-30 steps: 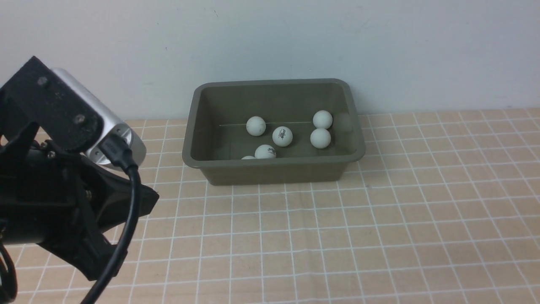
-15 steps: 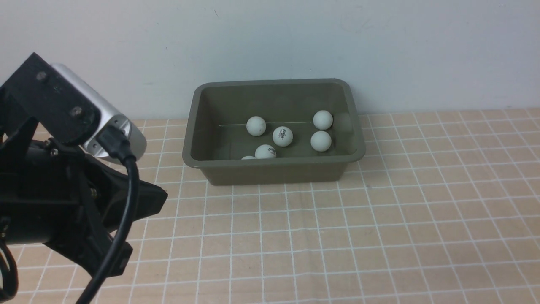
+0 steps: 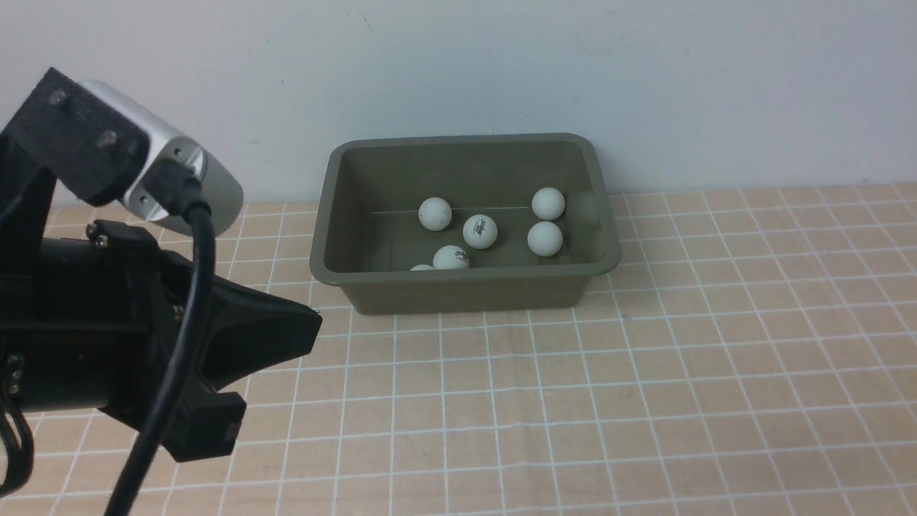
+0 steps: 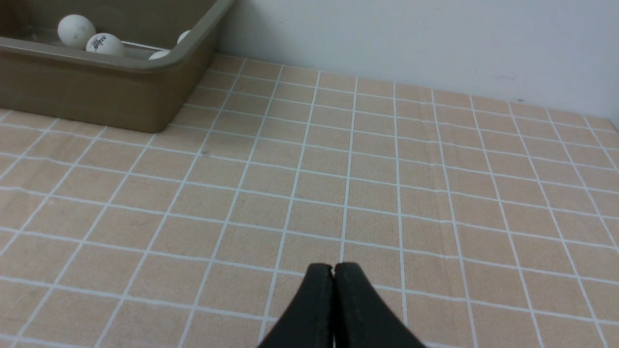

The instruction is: Put the table tennis balls into the box on the light coffee tablecloth.

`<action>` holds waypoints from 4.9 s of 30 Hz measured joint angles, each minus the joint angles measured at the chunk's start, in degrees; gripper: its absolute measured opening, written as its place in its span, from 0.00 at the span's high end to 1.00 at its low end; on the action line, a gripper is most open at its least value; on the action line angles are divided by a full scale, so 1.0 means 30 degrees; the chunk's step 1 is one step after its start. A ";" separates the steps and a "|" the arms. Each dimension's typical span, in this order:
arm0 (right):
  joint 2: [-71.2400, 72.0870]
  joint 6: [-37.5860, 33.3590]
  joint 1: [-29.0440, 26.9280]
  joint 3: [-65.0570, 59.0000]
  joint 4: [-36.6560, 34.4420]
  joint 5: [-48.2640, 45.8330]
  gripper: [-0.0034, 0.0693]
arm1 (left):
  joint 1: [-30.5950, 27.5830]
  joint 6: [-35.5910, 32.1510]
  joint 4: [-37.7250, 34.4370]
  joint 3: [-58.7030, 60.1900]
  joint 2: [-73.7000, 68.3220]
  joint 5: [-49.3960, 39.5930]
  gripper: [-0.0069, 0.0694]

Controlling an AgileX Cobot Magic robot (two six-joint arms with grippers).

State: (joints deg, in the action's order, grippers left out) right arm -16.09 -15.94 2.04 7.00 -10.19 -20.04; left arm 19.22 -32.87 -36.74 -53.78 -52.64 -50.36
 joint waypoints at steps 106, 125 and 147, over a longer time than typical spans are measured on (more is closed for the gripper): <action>0.0060 0.0000 -0.0021 0.0000 -0.0066 -0.0047 0.97 | -0.8327 0.9397 1.0972 1.8336 1.7782 0.8999 1.00; 0.5551 0.1816 0.0419 -0.0137 -0.0122 -0.1273 0.97 | -0.8327 0.9397 1.0849 1.8336 1.7782 0.9020 1.00; 0.5551 0.1821 0.0436 -0.2669 -0.0281 -0.1537 0.97 | -0.8327 0.9397 1.0830 1.8336 1.7782 0.9020 1.00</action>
State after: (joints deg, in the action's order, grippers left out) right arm 0.56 -10.48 3.34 -1.01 -11.04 -24.65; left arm -5.76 -4.68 -4.24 1.23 0.71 -23.31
